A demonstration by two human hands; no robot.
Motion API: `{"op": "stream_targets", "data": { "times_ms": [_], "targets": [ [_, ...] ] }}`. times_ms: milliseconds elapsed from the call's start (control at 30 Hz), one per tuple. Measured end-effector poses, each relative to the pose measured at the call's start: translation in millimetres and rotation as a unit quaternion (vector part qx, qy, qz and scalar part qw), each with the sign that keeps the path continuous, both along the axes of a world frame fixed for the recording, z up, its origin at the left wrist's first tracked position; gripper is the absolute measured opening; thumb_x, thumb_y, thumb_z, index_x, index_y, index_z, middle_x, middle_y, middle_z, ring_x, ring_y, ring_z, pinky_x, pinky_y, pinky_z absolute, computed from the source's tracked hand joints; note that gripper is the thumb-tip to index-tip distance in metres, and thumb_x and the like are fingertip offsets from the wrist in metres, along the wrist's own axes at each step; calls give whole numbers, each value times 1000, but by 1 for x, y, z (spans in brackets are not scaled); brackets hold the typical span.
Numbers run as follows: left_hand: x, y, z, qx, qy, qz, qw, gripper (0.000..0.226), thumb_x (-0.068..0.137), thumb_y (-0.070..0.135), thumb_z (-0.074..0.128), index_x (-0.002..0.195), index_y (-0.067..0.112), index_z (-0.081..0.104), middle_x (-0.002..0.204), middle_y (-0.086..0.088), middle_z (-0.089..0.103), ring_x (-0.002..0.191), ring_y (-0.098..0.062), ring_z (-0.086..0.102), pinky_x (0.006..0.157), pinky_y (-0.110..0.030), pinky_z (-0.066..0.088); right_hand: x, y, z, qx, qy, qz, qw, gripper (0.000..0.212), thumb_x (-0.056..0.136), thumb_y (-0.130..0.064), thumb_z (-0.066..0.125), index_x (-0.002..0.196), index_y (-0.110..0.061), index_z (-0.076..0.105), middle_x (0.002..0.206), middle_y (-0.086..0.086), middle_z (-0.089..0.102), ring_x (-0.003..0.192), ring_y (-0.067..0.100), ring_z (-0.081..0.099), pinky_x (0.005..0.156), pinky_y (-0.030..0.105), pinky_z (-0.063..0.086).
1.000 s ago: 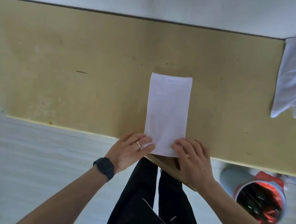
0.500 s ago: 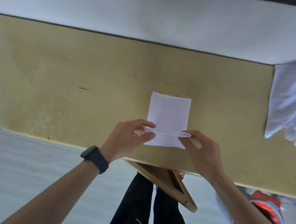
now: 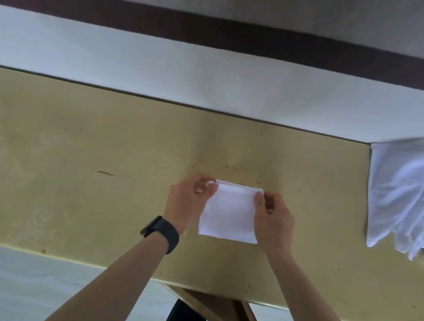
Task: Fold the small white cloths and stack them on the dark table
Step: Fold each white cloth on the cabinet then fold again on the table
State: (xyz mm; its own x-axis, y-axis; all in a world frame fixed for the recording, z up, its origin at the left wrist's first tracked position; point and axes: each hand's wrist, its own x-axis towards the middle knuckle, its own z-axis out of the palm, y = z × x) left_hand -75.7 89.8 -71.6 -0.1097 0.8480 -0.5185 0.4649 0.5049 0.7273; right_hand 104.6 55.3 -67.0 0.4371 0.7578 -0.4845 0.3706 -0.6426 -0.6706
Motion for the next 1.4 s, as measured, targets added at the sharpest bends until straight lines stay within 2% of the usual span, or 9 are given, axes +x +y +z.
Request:
{"op": "stream_targets", "data": {
  "times_ms": [200,433,600,800,900,1033,1200,1333,1400],
  "targets": [
    [5,8,1,36,50,-36,997,17,95,38,61,109,29,69,89,11,71,84,-4,65,67,-15,47,-3,7,-6,-31,-51,1,998,21,99,-45,44,93,-30,58,81,-16,63,80,16,62,70,36,52],
    [8,16,-4,46,136,-111,983,14,97,41,54,105,34,63,84,14,65,80,-10,63,70,-33,55,-7,9,-11,-26,-124,35,991,21,100,-41,39,93,-25,51,80,-6,63,77,23,59,68,41,51],
    [9,11,0,69,201,-156,965,26,98,46,49,121,34,53,111,8,56,87,-18,62,72,-33,53,-11,7,-3,-42,-208,57,976,27,98,-43,42,109,-20,49,105,0,58,87,29,57,70,37,40],
    [13,-33,-16,286,314,-273,863,39,94,41,44,124,19,58,135,-3,55,116,-28,56,97,-40,44,-13,-32,-14,144,-293,168,930,36,93,-32,46,122,-14,57,122,5,58,106,29,55,79,38,43],
    [9,-42,-34,277,320,-331,843,54,99,42,36,147,18,45,157,2,37,145,-21,32,116,-47,23,-10,-40,-35,140,-292,266,908,52,100,-31,36,148,-13,41,155,4,38,144,21,32,108,41,30],
    [3,-41,-45,228,333,-376,834,61,103,46,26,158,22,18,166,8,8,153,-14,4,119,-52,7,-3,-40,-47,78,-282,314,903,61,103,-42,22,158,-18,11,166,-2,11,153,15,5,120,48,10],
    [3,-42,-38,206,308,-367,853,62,103,46,27,158,22,14,166,5,5,152,-18,9,118,-50,8,-5,-42,-35,78,-258,288,919,63,102,-43,29,158,-19,13,166,-3,11,152,16,7,120,48,8],
    [21,-35,-1,76,273,-170,944,61,97,49,47,149,22,30,151,-6,36,132,-27,34,108,-41,29,-11,-32,-4,-8,-208,106,972,61,93,-47,54,143,-19,34,143,2,37,125,24,36,102,41,35],
    [35,-29,13,-17,255,-75,964,54,94,46,53,138,18,39,138,-9,46,125,-27,40,101,-38,33,-14,-20,8,-73,-173,49,981,60,89,-45,61,134,-13,40,130,5,46,114,25,43,89,38,41]
  ]
}}
